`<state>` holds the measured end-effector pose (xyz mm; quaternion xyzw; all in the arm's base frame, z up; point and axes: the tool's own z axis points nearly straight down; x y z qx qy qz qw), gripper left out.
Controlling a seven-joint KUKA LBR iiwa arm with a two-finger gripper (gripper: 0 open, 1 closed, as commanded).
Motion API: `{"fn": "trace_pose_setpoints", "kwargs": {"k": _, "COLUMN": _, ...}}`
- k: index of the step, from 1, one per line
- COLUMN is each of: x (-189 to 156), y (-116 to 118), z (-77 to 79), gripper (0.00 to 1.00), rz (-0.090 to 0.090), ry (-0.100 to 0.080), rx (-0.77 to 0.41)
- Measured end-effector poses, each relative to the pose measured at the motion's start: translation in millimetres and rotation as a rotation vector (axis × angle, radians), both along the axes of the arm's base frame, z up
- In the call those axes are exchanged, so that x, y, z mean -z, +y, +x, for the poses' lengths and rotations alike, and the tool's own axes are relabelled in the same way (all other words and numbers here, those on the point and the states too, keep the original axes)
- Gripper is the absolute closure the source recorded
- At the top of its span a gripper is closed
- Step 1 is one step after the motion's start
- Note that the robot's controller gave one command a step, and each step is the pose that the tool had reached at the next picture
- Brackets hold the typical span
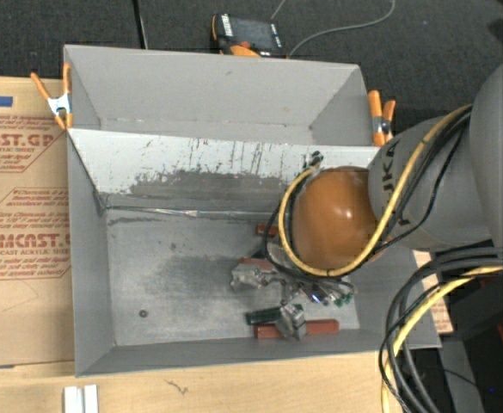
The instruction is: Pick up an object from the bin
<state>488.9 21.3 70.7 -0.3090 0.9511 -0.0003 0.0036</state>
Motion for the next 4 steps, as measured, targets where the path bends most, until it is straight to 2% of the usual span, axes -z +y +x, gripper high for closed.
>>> {"fn": "trace_pose_setpoints", "kwargs": {"k": 1, "x": -0.9, "y": 0.2, "z": 0.0, "gripper": 1.0, "rz": 0.0, "ry": 0.001, "rx": 0.001}}
{"fn": "trace_pose_setpoints", "kwargs": {"k": 2, "x": -3.7, "y": 55.9, "z": 8.6, "gripper": 1.0, "rz": -0.002, "ry": 0.006, "rx": -0.159}}
{"fn": "trace_pose_setpoints", "kwargs": {"k": 3, "x": -3.0, "y": 55.7, "z": 8.3, "gripper": 0.0, "rz": 0.0, "ry": 0.005, "rx": -0.156}}
{"fn": "trace_pose_setpoints", "kwargs": {"k": 4, "x": -66.7, "y": 76.5, "z": -3.7, "gripper": 0.0, "rz": 0.0, "ry": 0.001, "rx": -0.262}}
